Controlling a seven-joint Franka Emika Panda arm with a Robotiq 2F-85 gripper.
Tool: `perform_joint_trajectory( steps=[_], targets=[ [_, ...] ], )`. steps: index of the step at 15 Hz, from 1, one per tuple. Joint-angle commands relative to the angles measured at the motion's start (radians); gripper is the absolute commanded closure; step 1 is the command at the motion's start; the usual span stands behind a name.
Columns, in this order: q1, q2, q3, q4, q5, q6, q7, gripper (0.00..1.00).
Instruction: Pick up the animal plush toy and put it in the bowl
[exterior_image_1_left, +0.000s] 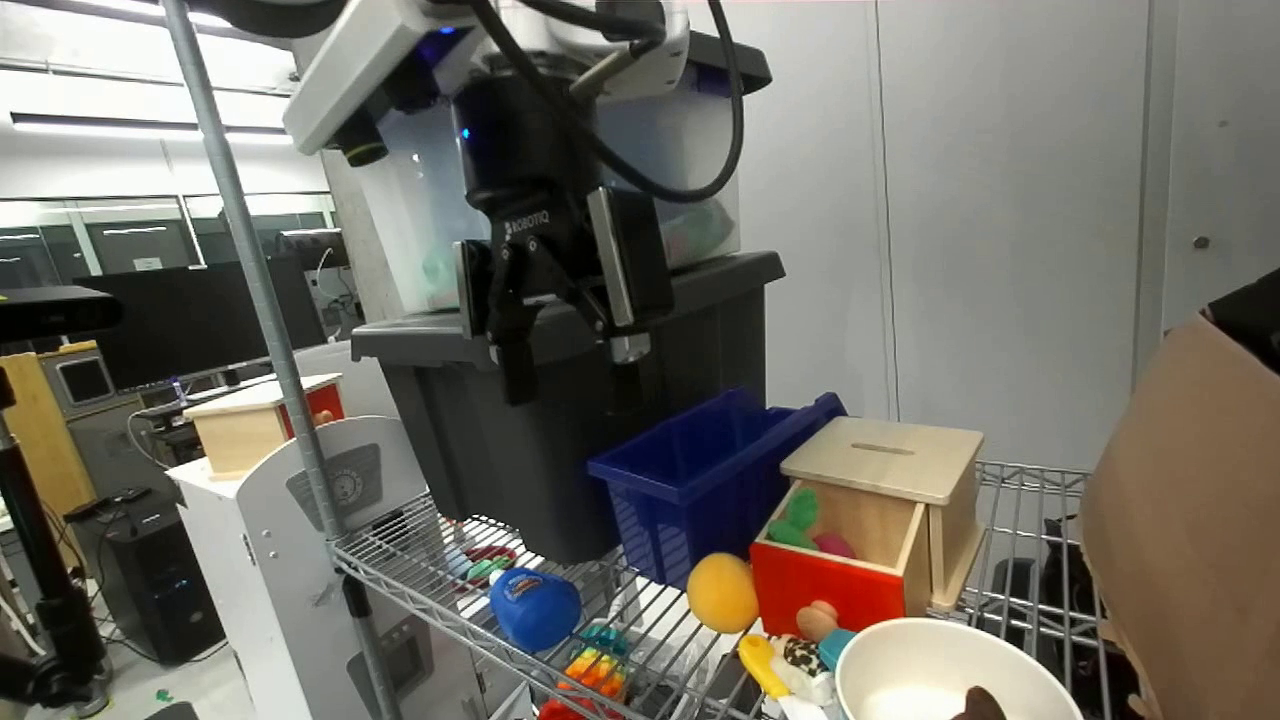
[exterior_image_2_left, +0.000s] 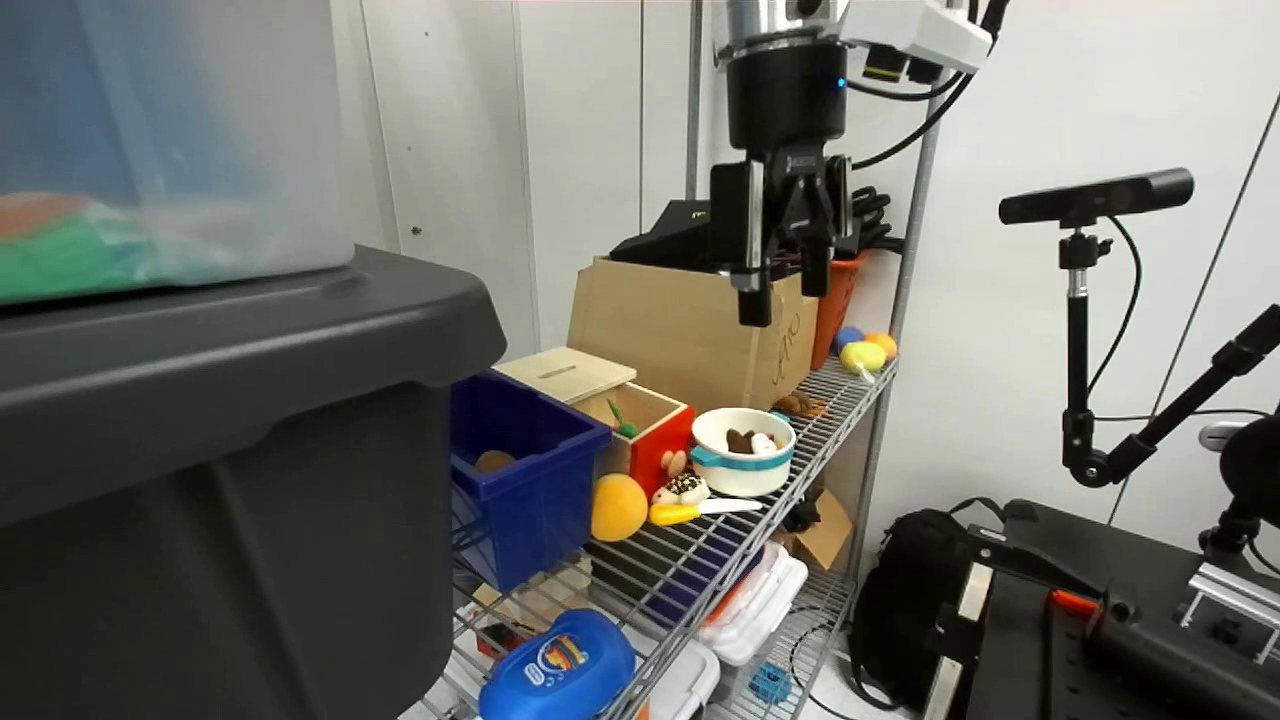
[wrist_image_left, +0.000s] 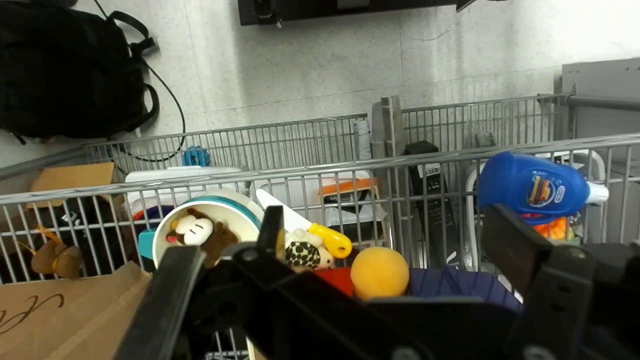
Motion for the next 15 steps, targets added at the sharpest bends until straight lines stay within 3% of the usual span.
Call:
perform_joint_trajectory(
  steps=[1, 11, 15],
  targets=[
    [0.013, -0.075, 0.010, -0.059, -0.030, -0.017, 0.062, 0.00],
    [0.046, -0.200, 0.077, -0.175, -0.042, -0.017, 0.169, 0.00],
    [0.039, -0.157, 0.072, -0.151, -0.031, -0.005, 0.147, 0.00]
  ],
)
